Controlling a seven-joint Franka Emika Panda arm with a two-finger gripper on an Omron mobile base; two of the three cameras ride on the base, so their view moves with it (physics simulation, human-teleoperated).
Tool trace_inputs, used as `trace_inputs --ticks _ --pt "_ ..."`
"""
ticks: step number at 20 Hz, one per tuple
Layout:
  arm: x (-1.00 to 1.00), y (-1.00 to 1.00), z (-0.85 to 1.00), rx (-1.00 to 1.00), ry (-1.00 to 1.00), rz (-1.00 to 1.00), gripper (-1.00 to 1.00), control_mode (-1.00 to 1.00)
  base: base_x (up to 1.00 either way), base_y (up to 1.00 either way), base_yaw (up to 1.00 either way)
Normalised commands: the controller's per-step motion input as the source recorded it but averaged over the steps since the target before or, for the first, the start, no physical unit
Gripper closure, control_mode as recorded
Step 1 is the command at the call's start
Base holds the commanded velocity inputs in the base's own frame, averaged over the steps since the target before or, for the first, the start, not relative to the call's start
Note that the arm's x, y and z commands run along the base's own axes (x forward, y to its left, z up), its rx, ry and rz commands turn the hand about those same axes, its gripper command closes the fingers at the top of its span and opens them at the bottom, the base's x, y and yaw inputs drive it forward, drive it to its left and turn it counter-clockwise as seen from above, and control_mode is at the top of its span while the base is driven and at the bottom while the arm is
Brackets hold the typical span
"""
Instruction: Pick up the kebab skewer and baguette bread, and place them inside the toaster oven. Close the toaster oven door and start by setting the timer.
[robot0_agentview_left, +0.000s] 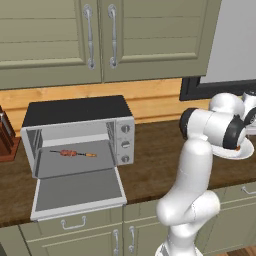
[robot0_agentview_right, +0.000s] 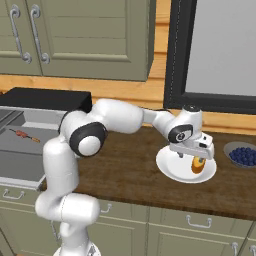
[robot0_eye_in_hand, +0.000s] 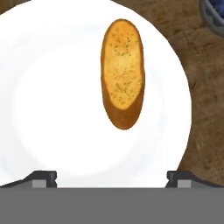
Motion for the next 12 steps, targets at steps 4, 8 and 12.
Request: trace_inputs --ticks 4,8,12 --pt "0.24 -0.14 -0.22 0.00 0.00 0.00 -1.00 -1.00 0.00 0.00 0.00" --pt "0.16 -0.12 -0.23 0.00 0.00 0.00 -1.00 -1.00 0.00 0.00 0.00" --pt "0.14 -0.01 -0.28 0.00 0.00 0.00 -1.00 -1.00 0.00 0.00 0.00"
